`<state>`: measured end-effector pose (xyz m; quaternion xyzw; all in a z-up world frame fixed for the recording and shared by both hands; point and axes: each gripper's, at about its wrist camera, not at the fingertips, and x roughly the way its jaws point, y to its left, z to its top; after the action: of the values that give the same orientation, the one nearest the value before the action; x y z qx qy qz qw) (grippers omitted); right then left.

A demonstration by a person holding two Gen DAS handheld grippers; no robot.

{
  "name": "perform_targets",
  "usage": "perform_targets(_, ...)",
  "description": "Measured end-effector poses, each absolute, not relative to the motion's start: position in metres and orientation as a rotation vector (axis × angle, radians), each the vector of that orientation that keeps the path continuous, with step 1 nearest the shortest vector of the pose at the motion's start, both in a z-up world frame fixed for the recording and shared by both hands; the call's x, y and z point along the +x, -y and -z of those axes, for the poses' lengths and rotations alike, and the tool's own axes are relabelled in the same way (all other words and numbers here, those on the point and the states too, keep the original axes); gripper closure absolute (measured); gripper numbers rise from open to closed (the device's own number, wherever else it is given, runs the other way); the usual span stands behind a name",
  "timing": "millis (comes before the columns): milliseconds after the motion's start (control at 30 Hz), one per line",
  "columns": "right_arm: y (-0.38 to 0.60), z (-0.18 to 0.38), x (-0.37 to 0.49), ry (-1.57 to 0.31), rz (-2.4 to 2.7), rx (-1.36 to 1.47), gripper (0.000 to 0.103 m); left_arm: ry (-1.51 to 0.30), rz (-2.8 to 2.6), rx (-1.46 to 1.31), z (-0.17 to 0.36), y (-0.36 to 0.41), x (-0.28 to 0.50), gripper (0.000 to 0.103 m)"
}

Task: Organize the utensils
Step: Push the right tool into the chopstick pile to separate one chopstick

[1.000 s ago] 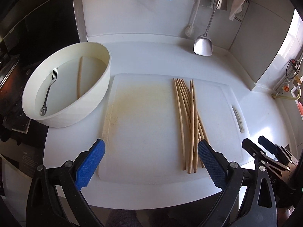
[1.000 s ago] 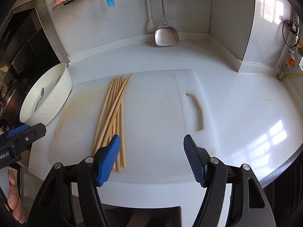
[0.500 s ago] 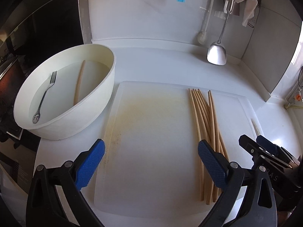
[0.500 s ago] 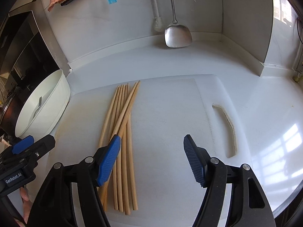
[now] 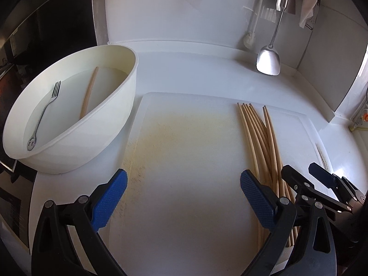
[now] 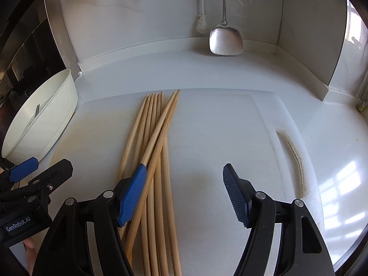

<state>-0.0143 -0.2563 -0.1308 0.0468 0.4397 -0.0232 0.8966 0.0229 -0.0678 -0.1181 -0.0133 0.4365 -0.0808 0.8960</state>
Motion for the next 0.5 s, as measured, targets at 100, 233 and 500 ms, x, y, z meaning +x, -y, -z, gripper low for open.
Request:
perform_targets(100, 0.2544, 0.1316, -0.0138, -0.906, 0.051, 0.087, 0.037, -0.903, 0.173, -0.028, 0.1191, 0.0684, 0.023, 0.006)
perform_targets(233, 0.2494, 0.1319, -0.0148, -0.899, 0.056, 0.043, 0.037, -0.907, 0.172, -0.03, 0.1207, 0.0698, 0.0238, 0.006)
perform_targets(500, 0.2564, 0.1297, -0.0174, -0.885, 0.112, -0.022, 0.037, -0.911, 0.189, -0.032, 0.1218, 0.0766, 0.0242, 0.006)
